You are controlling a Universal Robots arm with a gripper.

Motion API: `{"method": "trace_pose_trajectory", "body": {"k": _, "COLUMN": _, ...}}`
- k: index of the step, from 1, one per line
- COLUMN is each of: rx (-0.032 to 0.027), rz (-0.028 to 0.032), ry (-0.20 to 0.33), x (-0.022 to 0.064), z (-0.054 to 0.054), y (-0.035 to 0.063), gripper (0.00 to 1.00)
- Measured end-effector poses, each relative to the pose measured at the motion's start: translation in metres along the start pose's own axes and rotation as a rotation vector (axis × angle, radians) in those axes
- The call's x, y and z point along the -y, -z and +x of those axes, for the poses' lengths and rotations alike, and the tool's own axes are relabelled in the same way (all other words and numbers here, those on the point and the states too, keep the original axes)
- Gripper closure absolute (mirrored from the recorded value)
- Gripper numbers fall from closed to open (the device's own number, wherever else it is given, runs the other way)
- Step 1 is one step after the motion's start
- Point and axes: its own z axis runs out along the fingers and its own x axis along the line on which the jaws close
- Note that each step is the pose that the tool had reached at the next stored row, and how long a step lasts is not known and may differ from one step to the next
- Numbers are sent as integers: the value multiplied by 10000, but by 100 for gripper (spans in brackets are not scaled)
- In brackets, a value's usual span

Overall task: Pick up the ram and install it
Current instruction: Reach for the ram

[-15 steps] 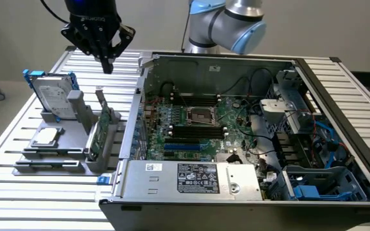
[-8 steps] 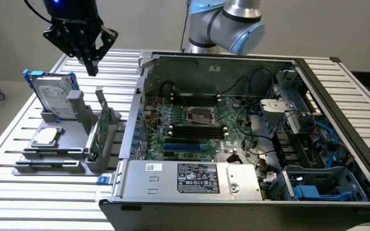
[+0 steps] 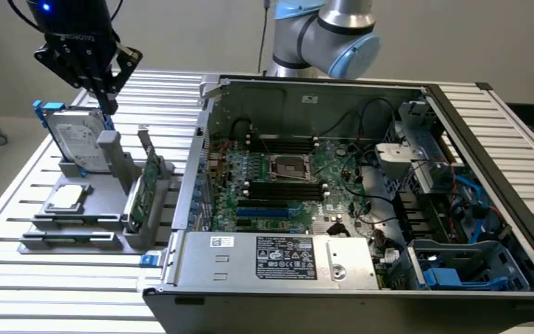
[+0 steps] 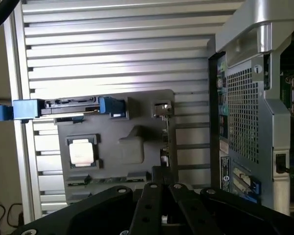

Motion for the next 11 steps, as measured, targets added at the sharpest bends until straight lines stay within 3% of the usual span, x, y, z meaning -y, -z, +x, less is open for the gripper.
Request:
{"method": "trace_pose_trajectory", "body": {"k": 6, "rx": 1, "rz": 11, "ry": 0, "x": 68, "z": 229, "y": -62, "gripper": 89}}
{"method": "trace_pose_trajectory", "body": {"k": 11, "rx": -20, "rz": 12, "ry": -1, "x": 192, "z": 323, "y": -133, "gripper": 89}}
